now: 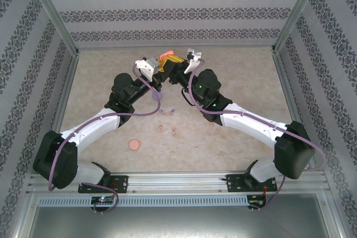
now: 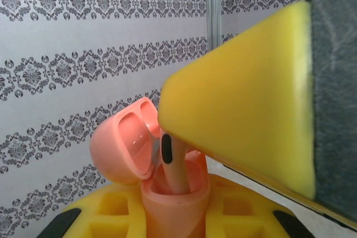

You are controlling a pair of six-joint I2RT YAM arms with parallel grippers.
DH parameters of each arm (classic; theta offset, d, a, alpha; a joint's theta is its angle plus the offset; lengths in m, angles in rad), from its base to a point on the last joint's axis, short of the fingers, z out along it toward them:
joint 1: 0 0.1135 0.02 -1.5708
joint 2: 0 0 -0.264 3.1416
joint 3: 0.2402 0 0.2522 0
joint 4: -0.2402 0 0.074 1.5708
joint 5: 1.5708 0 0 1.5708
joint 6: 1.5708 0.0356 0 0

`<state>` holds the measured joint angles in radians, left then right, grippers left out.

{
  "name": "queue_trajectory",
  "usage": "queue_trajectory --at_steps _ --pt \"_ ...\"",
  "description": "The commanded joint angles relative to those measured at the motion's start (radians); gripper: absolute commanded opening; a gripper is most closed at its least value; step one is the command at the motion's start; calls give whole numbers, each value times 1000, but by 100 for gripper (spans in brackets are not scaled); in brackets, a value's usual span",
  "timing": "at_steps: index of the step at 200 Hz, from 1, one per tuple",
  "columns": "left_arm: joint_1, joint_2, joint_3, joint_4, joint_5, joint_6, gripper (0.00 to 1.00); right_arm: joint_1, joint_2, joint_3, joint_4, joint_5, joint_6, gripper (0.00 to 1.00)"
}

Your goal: Insert the wireless bluetooth earbuds into the charging case

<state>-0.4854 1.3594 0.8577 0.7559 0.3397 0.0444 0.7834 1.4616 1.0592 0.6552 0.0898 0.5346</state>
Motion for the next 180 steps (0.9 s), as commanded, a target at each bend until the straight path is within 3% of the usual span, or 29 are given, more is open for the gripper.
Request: queue_trajectory --at_steps 1,67,155,180 --pt "-42 -51 38 111 78 0 0 18 16 -4 -136 -10 -3 30" --pt "-48 -51 26 107 72 1 0 11 -6 22 -184 19 23 38" --pt "-56 -51 19 111 66 0 0 -38 -29 67 -256 16 166 64" --pt "-57 -53 16 112 64 1 0 -50 -26 59 -244 6 205 67"
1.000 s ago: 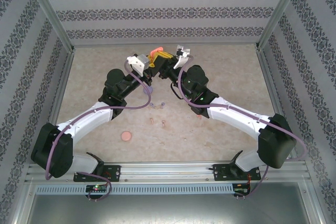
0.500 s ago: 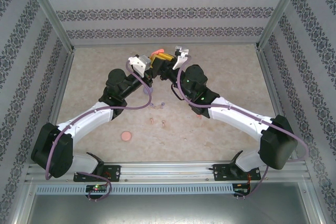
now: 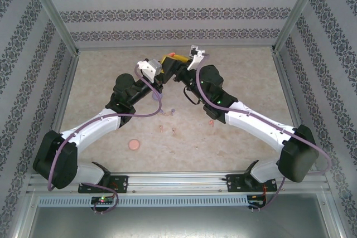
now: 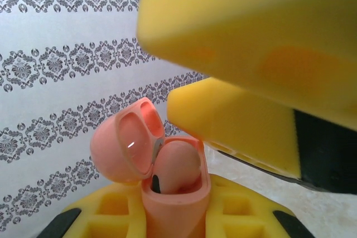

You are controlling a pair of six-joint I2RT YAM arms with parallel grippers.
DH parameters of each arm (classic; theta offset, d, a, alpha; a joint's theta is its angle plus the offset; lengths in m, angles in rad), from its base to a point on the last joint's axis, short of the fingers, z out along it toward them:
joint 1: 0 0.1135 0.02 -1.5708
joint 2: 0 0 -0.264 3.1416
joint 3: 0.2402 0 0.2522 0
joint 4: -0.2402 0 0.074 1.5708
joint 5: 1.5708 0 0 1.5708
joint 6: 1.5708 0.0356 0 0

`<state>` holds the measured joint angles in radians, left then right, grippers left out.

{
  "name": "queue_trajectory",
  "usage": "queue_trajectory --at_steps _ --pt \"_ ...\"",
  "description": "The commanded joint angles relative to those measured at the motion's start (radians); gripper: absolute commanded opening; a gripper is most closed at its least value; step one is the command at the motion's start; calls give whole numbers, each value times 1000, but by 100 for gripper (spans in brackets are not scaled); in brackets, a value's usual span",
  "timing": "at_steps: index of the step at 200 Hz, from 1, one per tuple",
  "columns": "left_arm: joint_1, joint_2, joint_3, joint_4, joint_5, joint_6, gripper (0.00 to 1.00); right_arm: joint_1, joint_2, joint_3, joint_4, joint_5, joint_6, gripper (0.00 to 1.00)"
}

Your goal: Insert the wireless bluetooth earbuds into the charging case

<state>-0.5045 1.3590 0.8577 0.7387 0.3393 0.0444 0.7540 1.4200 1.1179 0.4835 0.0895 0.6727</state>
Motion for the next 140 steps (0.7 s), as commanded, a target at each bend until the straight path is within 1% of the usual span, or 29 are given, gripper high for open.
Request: queue_trajectory --at_steps 1,34,67,113,140 --pt "-38 -53 16 129 65 0 0 -22 16 1 -72 6 69 67" --pt "-39 -51 13 130 63 3 0 -32 14 -4 -57 -13 96 70" --pt "-39 -50 7 131 52 6 0 -41 -44 -23 -49 -27 110 74" --pt "-39 -46 -9 128 26 11 0 -73 -216 -85 -132 -57 129 76" --pt "-39 -53 -17 117 12 21 0 -105 -340 -146 -235 -68 134 77"
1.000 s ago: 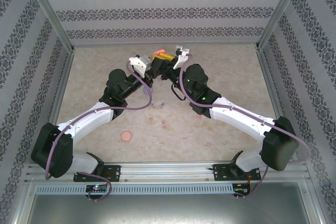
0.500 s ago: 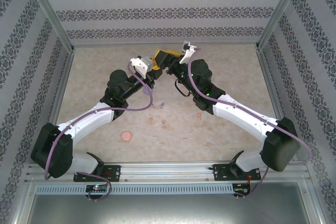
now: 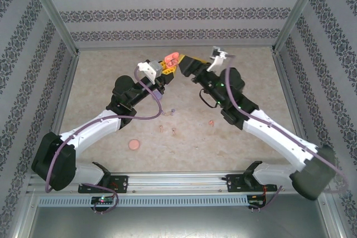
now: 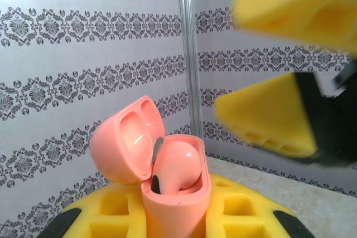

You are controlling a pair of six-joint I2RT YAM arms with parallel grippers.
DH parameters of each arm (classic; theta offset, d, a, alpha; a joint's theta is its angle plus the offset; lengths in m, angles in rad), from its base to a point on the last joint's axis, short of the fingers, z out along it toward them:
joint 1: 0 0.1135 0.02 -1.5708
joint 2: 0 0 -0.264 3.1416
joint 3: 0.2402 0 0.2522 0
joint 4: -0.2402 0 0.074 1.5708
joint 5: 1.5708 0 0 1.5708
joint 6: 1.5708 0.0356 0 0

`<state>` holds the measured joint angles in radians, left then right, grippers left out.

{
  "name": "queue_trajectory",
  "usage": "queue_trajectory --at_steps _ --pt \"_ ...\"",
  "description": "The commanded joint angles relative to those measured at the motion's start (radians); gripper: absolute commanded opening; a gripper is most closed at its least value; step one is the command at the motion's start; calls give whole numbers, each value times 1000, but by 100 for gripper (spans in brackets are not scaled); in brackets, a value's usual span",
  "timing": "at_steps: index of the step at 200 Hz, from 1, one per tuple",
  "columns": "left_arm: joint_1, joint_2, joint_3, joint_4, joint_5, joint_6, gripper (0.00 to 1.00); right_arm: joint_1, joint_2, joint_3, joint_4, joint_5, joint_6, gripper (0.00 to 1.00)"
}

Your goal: Insert the wireless bluetooth earbuds into the charging case

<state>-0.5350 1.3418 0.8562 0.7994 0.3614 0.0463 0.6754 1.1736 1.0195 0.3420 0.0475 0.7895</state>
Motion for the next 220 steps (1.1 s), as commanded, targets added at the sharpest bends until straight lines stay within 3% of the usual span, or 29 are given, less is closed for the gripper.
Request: queue_trajectory --at_steps 1,47,90,116,179,220 --pt "-8 -36 -15 56 -9 20 0 -28 -100 -49 -100 -26 16 77" --pt "-8 -62 -23 14 -12 41 0 -99 -238 -99 -466 12 -32 78" --pt "-8 -93 -52 -6 -19 50 0 -139 -146 -56 -843 67 -53 76" --pt "-8 -114 -67 -20 -21 53 0 -147 -45 -66 -913 56 -111 75" --pt "-8 -167 -84 -59 -22 70 0 -169 244 -38 -1038 -14 -415 67" --pt "-8 -168 -85 -63 -19 66 0 -171 389 -2 -1062 -20 -458 58"
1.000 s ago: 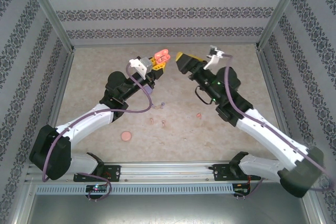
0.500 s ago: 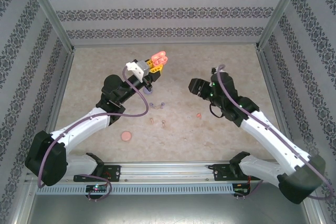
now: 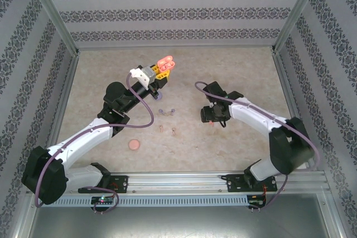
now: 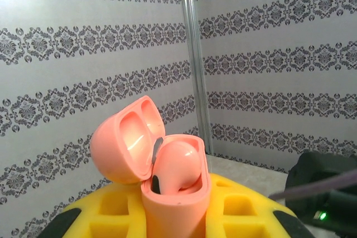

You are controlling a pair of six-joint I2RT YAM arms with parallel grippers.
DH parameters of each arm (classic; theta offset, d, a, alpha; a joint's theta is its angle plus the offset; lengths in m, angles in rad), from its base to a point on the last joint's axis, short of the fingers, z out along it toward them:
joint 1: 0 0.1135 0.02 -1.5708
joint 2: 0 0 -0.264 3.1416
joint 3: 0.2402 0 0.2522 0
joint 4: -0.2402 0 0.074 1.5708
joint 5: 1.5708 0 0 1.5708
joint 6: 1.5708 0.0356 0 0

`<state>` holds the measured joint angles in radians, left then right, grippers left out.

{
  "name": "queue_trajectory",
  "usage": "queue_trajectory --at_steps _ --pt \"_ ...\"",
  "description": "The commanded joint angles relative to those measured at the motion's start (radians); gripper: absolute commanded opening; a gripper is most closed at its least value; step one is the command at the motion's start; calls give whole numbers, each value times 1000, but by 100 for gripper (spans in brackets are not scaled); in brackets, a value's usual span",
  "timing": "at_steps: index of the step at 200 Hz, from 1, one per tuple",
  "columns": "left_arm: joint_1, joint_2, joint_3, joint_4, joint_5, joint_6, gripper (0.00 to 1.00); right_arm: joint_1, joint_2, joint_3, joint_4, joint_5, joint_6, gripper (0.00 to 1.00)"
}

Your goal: Insert the wireless bluetooth earbuds into the charging case

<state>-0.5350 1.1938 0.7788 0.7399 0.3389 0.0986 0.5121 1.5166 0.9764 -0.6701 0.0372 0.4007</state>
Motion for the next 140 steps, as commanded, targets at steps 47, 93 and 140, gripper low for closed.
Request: queue_trajectory --at_steps 47,93,140 --pt "-8 -19 -4 -4 4 13 0 -8 121 56 -45 2 -87 54" --pt "-8 -12 -1 0 5 12 0 -7 184 83 -48 26 -99 51" --pt "-8 -7 0 4 7 10 0 -16 226 81 -41 42 -98 49"
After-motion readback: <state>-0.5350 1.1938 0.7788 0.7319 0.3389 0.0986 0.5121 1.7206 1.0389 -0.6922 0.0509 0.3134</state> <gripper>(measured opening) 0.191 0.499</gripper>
